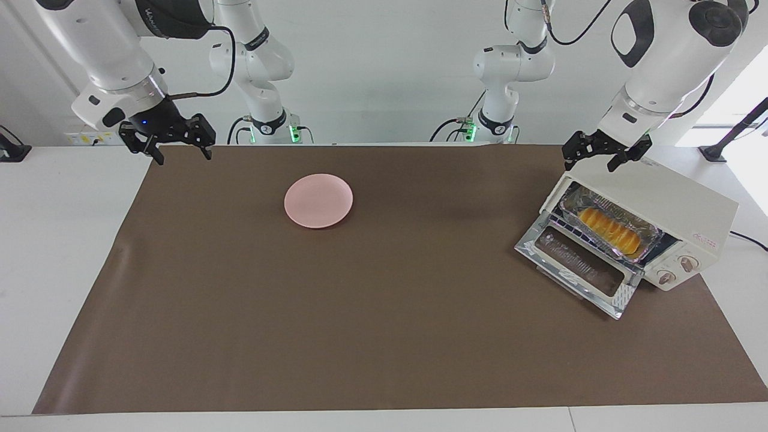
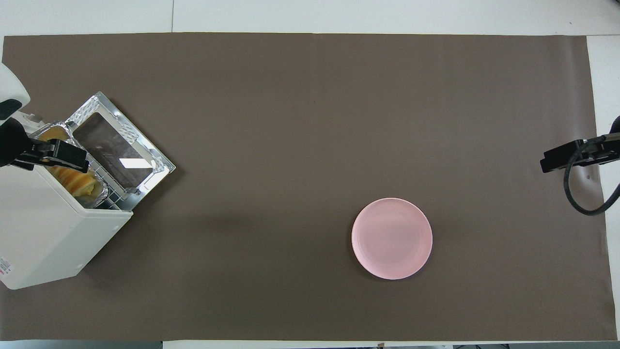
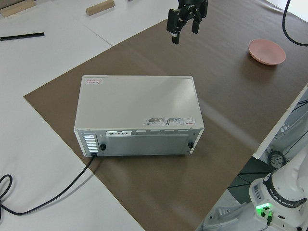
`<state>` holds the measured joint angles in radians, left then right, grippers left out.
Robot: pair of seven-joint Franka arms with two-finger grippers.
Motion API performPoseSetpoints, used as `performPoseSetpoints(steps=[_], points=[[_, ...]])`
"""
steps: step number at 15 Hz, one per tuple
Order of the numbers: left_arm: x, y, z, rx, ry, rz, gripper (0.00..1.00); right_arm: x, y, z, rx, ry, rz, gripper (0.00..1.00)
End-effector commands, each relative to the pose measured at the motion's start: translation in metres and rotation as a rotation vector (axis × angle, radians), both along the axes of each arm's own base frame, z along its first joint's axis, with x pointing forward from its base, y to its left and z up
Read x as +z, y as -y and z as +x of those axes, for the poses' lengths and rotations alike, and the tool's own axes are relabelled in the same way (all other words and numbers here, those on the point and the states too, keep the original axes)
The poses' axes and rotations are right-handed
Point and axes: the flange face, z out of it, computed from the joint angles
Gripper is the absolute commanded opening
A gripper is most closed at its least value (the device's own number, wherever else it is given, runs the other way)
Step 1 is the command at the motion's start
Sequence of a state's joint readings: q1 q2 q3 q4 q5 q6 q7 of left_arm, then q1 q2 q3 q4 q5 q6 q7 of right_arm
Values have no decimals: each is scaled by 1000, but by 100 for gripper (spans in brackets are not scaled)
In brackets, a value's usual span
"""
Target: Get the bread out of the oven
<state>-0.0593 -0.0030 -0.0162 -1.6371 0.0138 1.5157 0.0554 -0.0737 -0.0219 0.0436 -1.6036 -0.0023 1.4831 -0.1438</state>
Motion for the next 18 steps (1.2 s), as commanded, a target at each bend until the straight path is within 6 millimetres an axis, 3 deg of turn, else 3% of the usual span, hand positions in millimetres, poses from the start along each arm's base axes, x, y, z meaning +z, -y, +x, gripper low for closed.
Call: performPoseSetpoints(steps=[1, 9, 12, 15, 18], points=[[3, 0, -4, 5, 10, -17, 100, 1, 4, -8, 14, -6, -14, 100], [-2, -3, -9, 14, 4, -14, 100, 1, 4, -8, 14, -6, -14, 100], [-3, -2, 2, 137, 50, -6, 100, 1, 4, -8, 14, -6, -14, 100], [-16, -5, 28, 156, 34, -6, 100, 1, 5, -8, 12, -6, -14, 100], [-29, 0, 82, 224, -15, 19, 100, 1, 5, -8, 12, -6, -14, 100]])
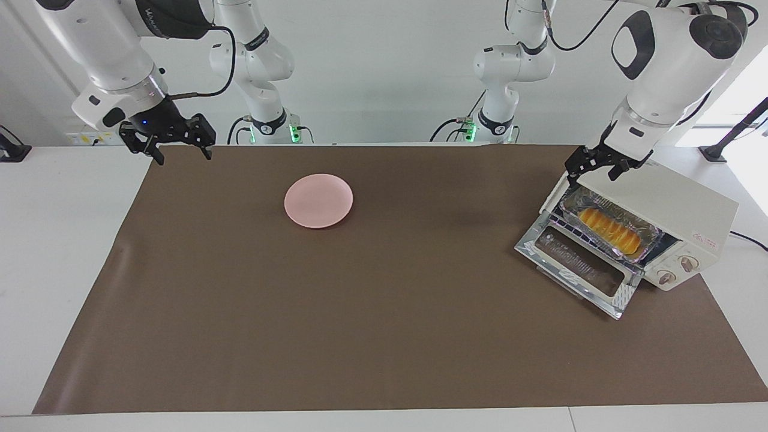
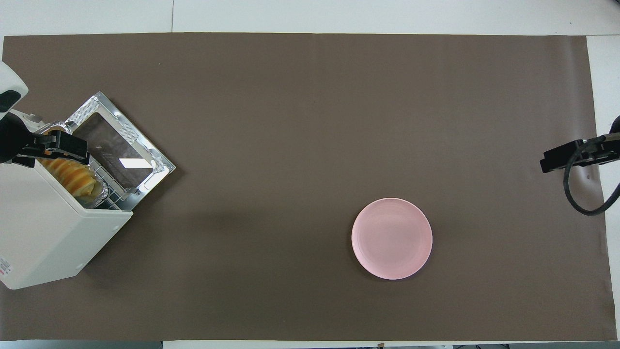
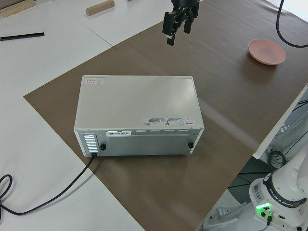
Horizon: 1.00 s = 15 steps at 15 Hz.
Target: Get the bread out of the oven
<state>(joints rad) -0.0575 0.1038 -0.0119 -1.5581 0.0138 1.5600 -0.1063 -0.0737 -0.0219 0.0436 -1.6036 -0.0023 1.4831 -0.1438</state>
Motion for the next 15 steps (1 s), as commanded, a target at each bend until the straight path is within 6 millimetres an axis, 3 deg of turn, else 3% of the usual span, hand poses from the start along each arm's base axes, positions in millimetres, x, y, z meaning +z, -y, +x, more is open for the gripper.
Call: performPoseSetpoints(steps=[1, 3, 8, 11, 15], points=[[-15, 2, 62, 79, -29, 7, 100, 1, 5, -8, 12, -5, -14, 100], [-30, -1, 75, 138, 1, 73, 100, 2, 5, -8, 12, -3, -14, 100], [-83, -10, 70, 416, 17, 169, 100, 2, 5, -8, 9, -3, -14, 100], [-122, -9, 68, 449, 38, 229, 100, 1, 5, -8, 9, -5, -14, 100], [-143, -20, 54, 459, 40, 301, 100, 1, 5, -8, 9, -5, -14, 100]])
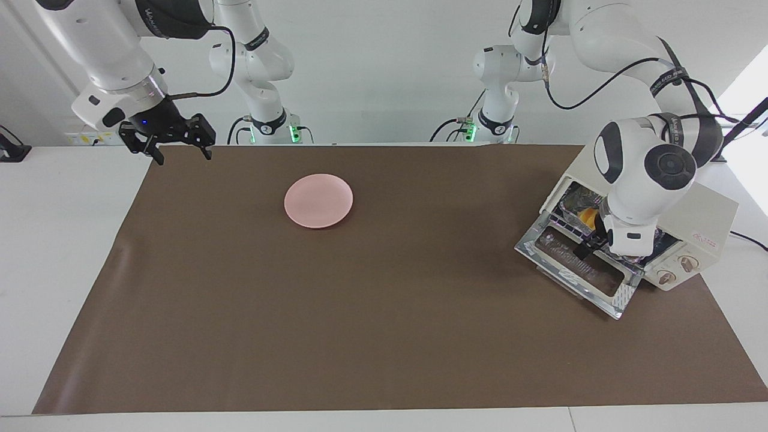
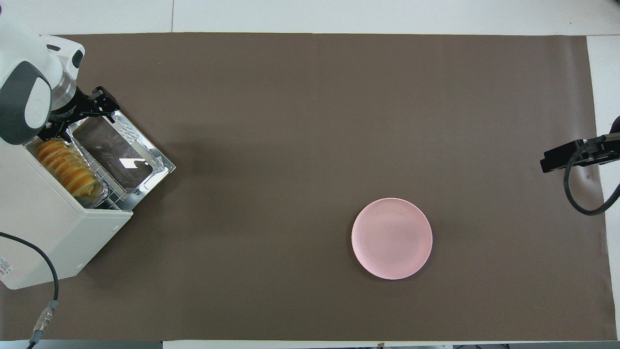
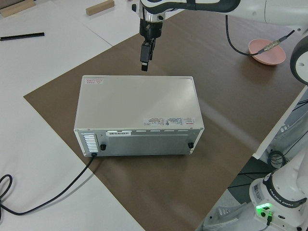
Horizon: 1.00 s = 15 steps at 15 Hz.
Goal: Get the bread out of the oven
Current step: 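Pull the foil tray out of the oven with the left gripper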
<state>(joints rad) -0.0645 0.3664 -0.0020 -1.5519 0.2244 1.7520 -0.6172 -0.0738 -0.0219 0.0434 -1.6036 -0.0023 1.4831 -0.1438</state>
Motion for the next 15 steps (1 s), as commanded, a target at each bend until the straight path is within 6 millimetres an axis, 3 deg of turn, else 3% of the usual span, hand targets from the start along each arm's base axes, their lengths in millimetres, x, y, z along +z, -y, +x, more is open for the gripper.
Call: performPoseSetpoints(steps=[1, 4, 13, 15], points=[[-4, -5, -19, 22, 21, 42, 100, 1, 5, -8, 9, -3, -14, 100], [-21, -6, -32, 13, 22, 36, 100, 1, 5, -8, 9, -5, -14, 100], [-59, -4, -45, -12, 16, 24, 98, 1, 5, -8, 9, -5, -14, 100], [-59, -4, -48, -21, 11, 23, 72, 1, 5, -8, 9, -3, -14, 100]])
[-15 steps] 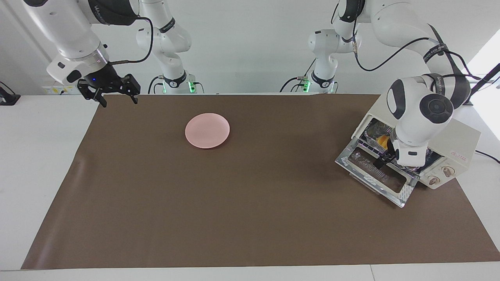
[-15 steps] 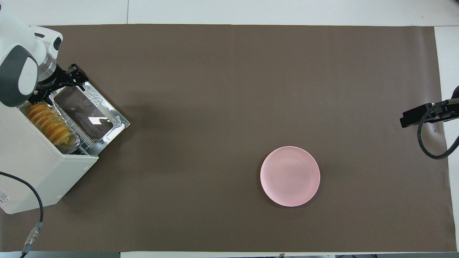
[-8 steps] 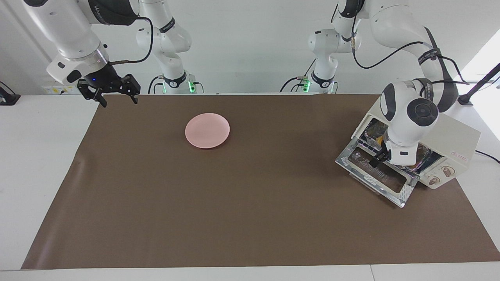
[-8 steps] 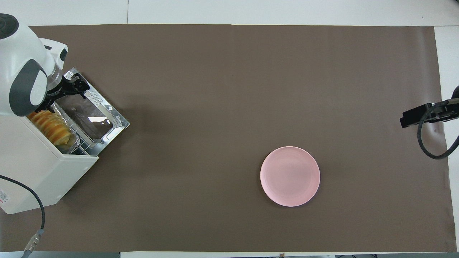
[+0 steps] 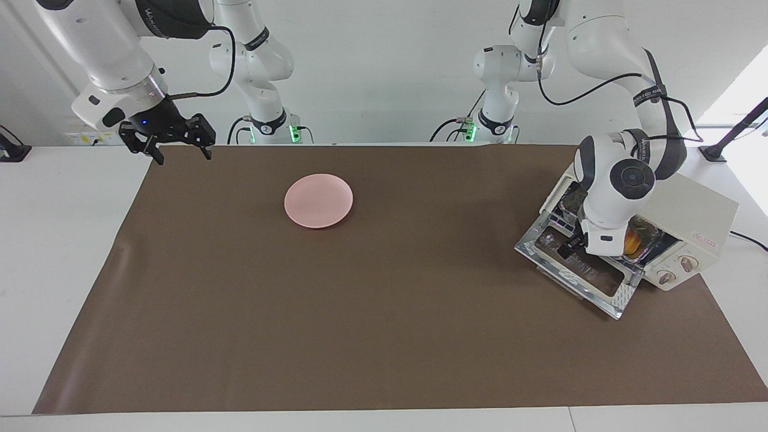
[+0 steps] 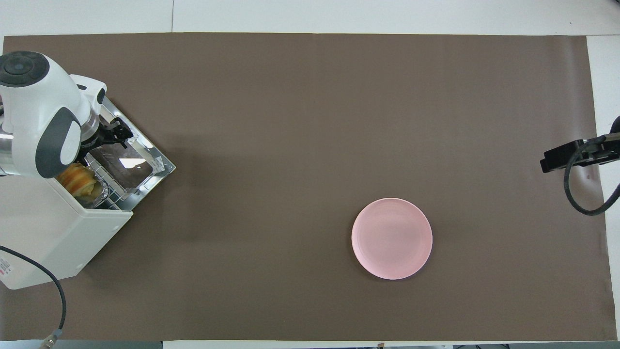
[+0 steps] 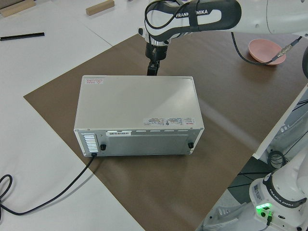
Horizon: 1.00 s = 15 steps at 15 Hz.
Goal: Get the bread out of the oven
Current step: 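Pull the foil tray out of the oven with the left gripper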
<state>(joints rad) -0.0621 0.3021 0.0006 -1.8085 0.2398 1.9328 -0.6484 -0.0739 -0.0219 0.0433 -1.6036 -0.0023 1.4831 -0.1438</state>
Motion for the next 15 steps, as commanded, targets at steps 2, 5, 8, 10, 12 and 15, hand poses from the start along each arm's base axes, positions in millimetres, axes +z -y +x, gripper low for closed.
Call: performPoseSetpoints(steps=[2, 5, 8, 10, 12, 15], points=[[3, -5, -12, -11, 13, 22, 30, 1, 5, -8, 9, -5, -14, 100], [5, -10, -11, -21, 12, 20, 0, 1, 6, -8, 8, -5, -14, 100], [20, 7, 3, -50, 51, 15, 0, 1, 5, -8, 9, -5, -14, 100], [36, 53, 16, -118, 94, 2, 0, 1, 5, -8, 9, -5, -14, 100], [59, 108, 30, -179, 111, -20, 0, 1, 5, -8, 9, -5, -14, 100], [79, 224, 13, -336, 107, -75, 0, 1, 5, -7, 11, -3, -14, 100]])
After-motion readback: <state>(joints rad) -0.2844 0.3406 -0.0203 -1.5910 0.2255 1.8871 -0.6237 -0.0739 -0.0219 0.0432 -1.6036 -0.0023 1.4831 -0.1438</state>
